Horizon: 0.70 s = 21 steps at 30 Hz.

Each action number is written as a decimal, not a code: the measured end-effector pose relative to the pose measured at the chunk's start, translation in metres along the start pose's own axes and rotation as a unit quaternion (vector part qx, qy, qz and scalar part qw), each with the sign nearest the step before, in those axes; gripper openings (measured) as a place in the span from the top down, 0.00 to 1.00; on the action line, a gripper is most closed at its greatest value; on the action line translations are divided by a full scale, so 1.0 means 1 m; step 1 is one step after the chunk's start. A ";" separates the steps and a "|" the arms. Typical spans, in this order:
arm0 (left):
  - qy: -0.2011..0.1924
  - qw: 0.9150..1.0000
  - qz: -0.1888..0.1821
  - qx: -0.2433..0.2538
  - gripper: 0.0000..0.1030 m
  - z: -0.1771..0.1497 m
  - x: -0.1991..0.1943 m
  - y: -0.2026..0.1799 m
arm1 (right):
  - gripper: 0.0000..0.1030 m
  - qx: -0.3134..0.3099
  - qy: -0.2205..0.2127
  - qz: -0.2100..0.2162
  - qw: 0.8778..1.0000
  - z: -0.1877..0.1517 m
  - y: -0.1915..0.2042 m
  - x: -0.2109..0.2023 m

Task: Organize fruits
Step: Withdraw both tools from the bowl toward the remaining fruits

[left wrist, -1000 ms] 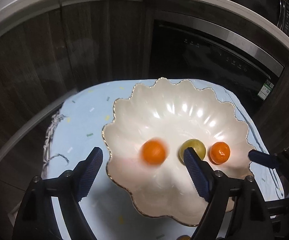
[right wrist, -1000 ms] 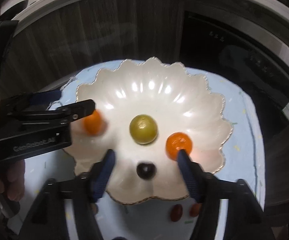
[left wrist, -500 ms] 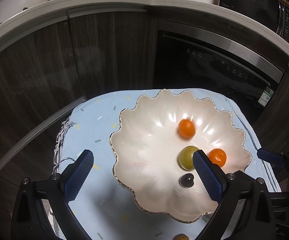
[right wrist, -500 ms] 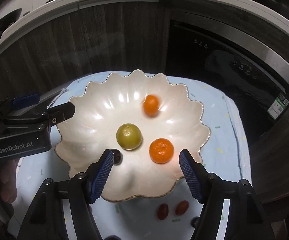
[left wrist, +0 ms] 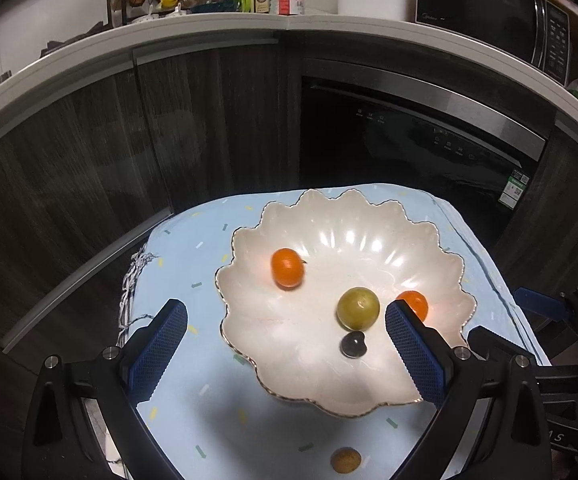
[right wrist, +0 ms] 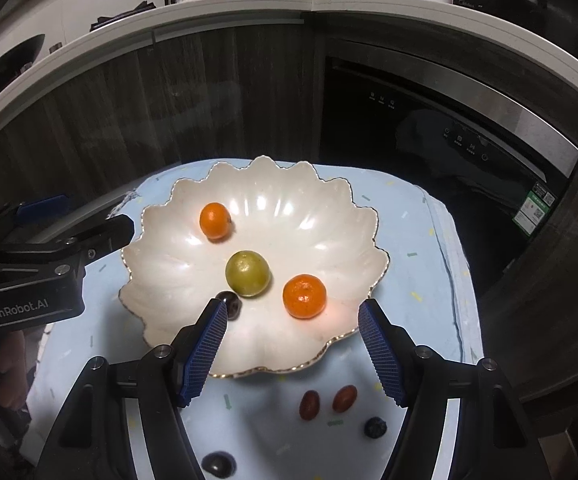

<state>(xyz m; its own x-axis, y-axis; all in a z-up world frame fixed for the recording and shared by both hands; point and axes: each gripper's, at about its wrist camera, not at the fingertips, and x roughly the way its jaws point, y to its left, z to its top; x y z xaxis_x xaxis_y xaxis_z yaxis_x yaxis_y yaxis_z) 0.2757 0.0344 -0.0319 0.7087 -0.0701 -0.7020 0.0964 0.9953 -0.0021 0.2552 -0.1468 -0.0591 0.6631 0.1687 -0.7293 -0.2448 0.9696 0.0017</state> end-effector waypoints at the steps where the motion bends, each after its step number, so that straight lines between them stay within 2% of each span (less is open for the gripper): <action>1: -0.001 1.000 0.000 0.000 0.02 -0.001 -0.002 -0.001 | 0.33 0.000 -0.002 0.000 1.000 -0.001 0.000 -0.002; 14: -0.014 1.000 0.001 0.010 0.02 -0.011 -0.031 -0.017 | 0.33 0.008 -0.021 -0.009 1.000 -0.013 -0.012 -0.028; 21: -0.009 1.000 0.021 -0.005 0.02 -0.027 -0.044 -0.026 | 0.33 0.003 -0.028 -0.014 0.999 -0.025 -0.017 -0.039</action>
<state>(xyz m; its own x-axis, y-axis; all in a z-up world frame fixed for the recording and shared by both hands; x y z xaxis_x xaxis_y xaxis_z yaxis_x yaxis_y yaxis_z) 0.2232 0.0130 -0.0206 0.7242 -0.0293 -0.6889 0.0590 0.9981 0.0196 0.2161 -0.1745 -0.0476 0.7086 0.1506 -0.6894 -0.2211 0.9751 -0.0143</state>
